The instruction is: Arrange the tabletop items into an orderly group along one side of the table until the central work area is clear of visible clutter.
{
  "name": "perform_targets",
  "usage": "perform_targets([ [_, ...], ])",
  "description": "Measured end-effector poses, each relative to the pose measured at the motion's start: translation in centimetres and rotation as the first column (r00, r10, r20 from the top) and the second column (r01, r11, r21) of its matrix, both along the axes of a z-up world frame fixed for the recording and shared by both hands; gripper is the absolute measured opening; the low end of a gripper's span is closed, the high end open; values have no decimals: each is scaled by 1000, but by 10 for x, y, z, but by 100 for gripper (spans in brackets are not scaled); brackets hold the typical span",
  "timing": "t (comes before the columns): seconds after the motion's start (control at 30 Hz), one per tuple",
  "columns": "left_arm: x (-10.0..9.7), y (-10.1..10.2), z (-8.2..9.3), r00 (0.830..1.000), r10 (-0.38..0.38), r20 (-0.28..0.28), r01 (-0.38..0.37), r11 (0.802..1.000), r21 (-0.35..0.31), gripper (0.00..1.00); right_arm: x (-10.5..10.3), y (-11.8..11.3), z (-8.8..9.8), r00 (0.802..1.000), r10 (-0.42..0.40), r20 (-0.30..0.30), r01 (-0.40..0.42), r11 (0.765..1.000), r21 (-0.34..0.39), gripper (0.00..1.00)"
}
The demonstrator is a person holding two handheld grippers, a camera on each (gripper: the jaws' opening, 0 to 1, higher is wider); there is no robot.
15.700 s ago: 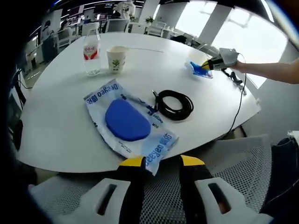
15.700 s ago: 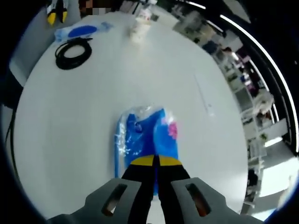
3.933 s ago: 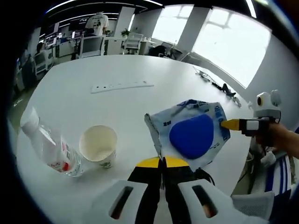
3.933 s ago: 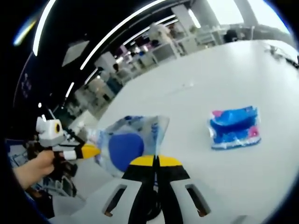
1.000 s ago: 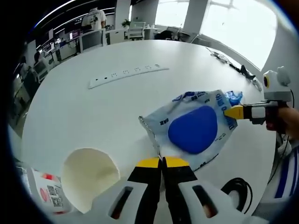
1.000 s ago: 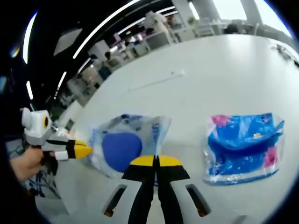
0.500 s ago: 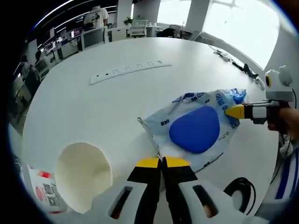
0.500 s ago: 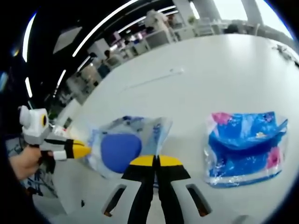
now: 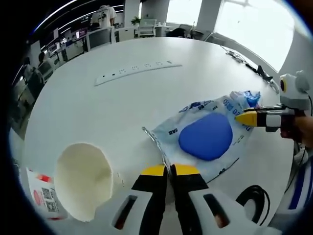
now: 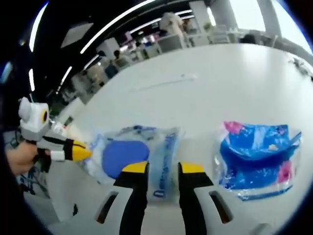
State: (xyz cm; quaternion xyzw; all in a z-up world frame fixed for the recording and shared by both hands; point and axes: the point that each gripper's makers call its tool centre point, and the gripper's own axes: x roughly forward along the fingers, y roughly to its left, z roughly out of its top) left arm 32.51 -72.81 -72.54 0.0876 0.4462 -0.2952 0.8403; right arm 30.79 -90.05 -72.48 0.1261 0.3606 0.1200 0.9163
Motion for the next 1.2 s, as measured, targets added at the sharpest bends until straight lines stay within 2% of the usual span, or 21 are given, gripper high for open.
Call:
perform_targets([
  [0.17, 1, 1, 1, 1000, 8, 3, -8, 1000, 0, 4, 0, -3, 2, 1000, 3, 10, -2, 1000, -7, 31],
  [0.37, 0, 3, 2, 1000, 23, 2, -23, 1000, 5, 7, -2, 4, 12, 998, 22, 55, -22, 1000, 13, 49],
  [0.47, -4, 5, 4, 1000, 16, 7, -16, 1000, 8, 12, -5, 11, 17, 995, 50, 86, -52, 999, 17, 49],
  [0.57, -5, 5, 9, 1000, 19, 20, -19, 1000, 0, 18, -7, 12, 22, 994, 39, 102, -42, 999, 20, 49],
  [0.6, -5, 4, 11, 1000, 20, 23, -20, 1000, -4, 20, -7, 13, 27, 992, 31, 123, -35, 999, 31, 49],
  [0.77, -5, 1, 21, 997, 22, 74, -21, 1000, -12, 30, -12, 18, 33, 986, 51, 156, -53, 999, 8, 49],
  [0.93, -11, -2, 32, 995, 20, 99, -16, 999, -39, 33, -24, 20, 39, 984, 58, 169, -60, 998, 9, 50],
  [1.03, -12, -2, 40, 989, 38, 145, -30, 998, -61, 46, -29, 19, 39, 984, 55, 170, -58, 998, 12, 50],
  [1.07, -13, -1, 42, 987, 49, 152, -39, 997, -66, 55, -30, 19, 41, 984, 54, 173, -57, 998, 14, 50],
  [1.13, -15, -3, 47, 983, 55, 174, -40, 995, -88, 67, -31, 20, 45, 982, 52, 182, -55, 998, 14, 50],
  [1.2, -19, -4, 52, 981, 52, 185, -33, 994, -105, 71, -32, 21, 49, 980, 53, 192, -56, 998, 15, 51],
])
